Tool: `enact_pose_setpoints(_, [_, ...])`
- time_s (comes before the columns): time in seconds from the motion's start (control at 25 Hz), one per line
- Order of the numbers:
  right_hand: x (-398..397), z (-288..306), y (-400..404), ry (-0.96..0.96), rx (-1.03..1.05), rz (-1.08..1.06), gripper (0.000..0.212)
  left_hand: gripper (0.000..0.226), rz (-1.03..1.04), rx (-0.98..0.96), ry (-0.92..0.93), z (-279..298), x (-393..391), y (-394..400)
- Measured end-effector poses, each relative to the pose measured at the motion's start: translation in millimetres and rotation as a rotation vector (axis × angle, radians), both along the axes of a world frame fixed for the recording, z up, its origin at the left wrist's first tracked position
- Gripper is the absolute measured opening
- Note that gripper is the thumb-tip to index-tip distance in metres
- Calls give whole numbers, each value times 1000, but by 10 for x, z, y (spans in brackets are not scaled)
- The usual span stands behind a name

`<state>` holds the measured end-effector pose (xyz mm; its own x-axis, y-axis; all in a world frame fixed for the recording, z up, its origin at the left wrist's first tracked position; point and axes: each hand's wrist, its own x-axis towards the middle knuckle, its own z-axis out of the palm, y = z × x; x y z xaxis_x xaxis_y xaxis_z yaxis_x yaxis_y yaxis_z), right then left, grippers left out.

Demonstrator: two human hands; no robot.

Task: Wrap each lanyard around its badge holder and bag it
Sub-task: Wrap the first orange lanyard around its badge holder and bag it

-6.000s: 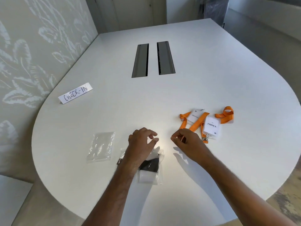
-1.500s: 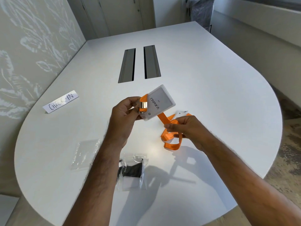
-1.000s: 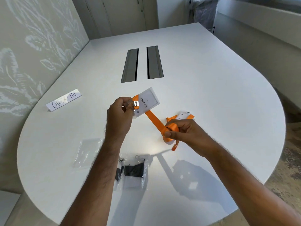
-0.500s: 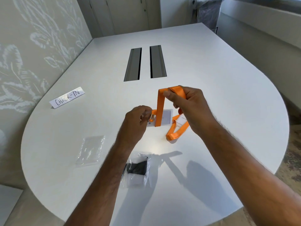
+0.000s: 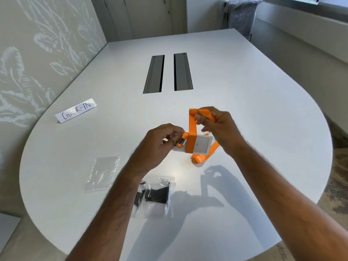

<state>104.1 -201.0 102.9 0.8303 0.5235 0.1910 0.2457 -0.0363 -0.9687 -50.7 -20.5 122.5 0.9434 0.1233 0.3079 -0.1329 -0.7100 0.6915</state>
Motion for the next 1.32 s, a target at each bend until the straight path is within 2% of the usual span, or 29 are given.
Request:
enact_pose_setpoints(0.2, [-12,-228,-96,-101,-99,223,36,20,56,-209,16,-4,4,63])
enact_pose_setpoints(0.32, [-62,-306,-110,-76,-126,226,26,17,82,-253,40,-34,28,42])
enact_pose_setpoints(0.48, [-95,-386,-126,164,-20,132,20,17,92,-285,58,-74,39,21])
enact_pose_setpoints(0.56, [-98,-411,-124,244,27,47,11,16,89,-280,69,-92,47,21])
enact_pose_setpoints(0.6, [-87,-430,-112,294,69,-3,19,16,84,-281,72,-103,51,18])
enact_pose_setpoints(0.68, [-76,-434,-87,497,201,-7,21,16,79,-285,75,-125,51,6])
enact_pose_setpoints(0.76, [-68,-425,-83,685,259,50,11,17,79,-290,78,-144,48,9])
enact_pose_setpoints(0.88, [-46,-462,-90,834,250,111,31,18,77,-298,76,-158,45,49])
enact_pose_setpoints(1.04, [-53,-551,-130,936,189,123,36,21,79,-343,64,-133,28,119])
enact_pose_setpoints(1.12, [-57,-615,-115,760,-3,61,50,21,87,-369,46,-125,28,151])
enact_pose_setpoints(1.2, [-83,-625,-90,380,-176,-83,49,21,99,-380,41,-125,32,182])
enact_pose_setpoints(1.24, [-95,-602,-82,196,-184,-86,46,21,103,-374,40,-121,34,191])
enact_pose_setpoints(1.32, [-132,-501,-70,-30,-125,98,50,17,102,-357,44,-113,34,198])
